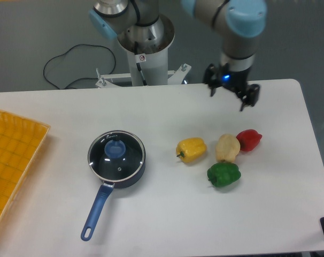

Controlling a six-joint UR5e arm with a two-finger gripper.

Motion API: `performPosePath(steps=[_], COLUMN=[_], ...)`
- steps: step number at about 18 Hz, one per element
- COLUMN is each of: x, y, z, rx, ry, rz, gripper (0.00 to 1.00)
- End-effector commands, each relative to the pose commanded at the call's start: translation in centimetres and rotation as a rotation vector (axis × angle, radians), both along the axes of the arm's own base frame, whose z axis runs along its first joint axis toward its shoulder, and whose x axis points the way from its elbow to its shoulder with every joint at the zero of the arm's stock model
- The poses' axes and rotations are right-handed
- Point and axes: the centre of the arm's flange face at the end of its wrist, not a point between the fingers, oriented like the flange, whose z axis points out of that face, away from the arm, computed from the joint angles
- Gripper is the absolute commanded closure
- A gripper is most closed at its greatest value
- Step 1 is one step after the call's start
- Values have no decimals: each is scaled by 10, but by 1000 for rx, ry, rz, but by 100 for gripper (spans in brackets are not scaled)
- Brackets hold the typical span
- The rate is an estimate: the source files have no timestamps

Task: Open the lid
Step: 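Move the open gripper toward the saucepan lid's blue knob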

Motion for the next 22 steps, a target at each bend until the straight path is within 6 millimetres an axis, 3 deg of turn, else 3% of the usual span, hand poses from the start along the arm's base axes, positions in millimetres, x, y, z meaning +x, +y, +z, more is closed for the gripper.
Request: performPosePath(steps=[5, 14, 22], x=[45, 96, 136], y=[47, 88, 114], z=[-5, -16, -35], rx=[20, 22, 16], ry=[7, -17, -27], rz=[153, 288, 277], gripper=[0, 0, 0])
